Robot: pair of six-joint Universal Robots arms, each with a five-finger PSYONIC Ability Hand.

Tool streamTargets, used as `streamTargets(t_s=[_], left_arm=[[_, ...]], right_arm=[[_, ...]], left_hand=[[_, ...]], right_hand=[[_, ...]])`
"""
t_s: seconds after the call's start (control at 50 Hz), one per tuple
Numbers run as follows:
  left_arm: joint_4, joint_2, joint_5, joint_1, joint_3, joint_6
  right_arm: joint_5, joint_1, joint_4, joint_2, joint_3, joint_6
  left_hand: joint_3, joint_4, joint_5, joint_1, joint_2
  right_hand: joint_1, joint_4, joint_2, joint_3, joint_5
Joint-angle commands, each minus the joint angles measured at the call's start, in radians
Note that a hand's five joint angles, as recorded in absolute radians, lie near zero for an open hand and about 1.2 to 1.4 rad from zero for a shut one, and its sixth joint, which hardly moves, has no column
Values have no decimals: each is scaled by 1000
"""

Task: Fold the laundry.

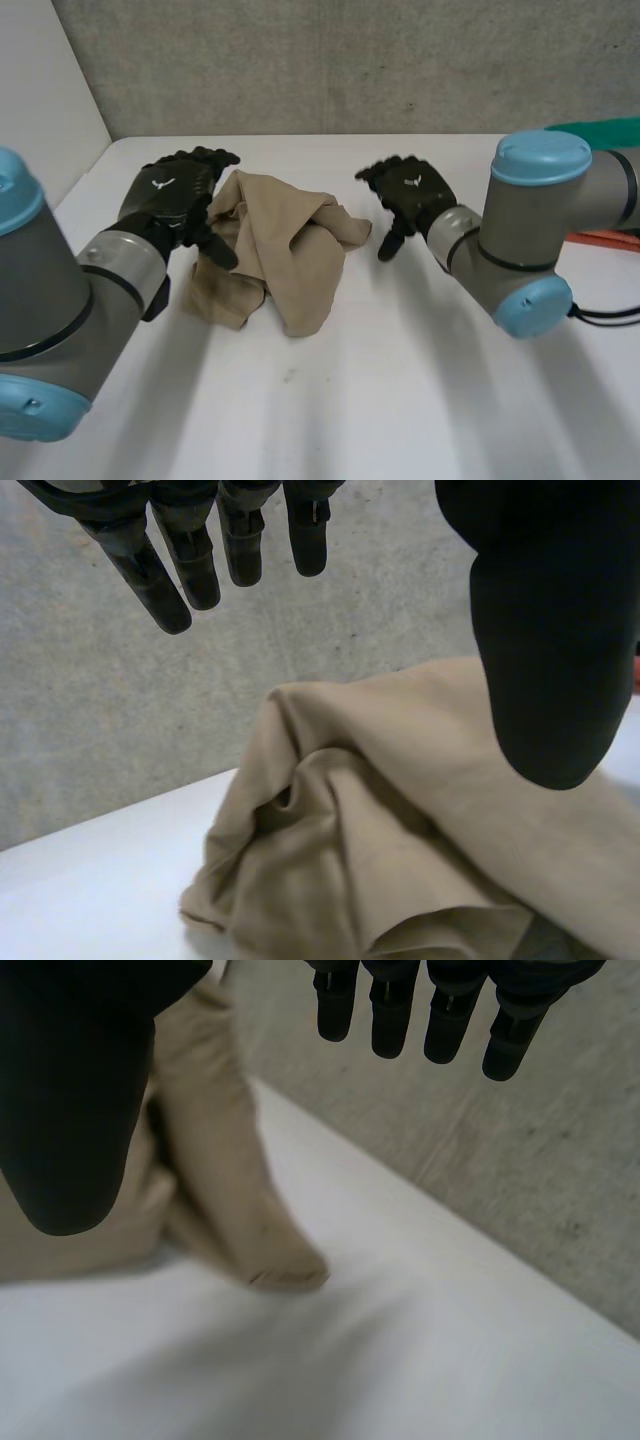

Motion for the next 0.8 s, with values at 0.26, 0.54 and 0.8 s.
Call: streamTargets(t_s=[0.26,0.54,0.8], left_arm=[[-323,-413,-195,-120,414,-314],[-461,-553,-242,-132,604,-450],[-482,-294,-266,-73,634,-289]], right_arm=[[-56,20,84,430,-586,233],[-63,25,105,507,-664,236],[-67,-74,125,131,-402,219]], left_hand=[[-33,-22,-47,-25,-28],[788,799,774,796,793],[1185,1196,1171,1193,1190]], right_hand=[[-55,-38,-35,-34,-43],[1165,1183,1185,1186,1177],[1166,1184,1186,1187,1178]])
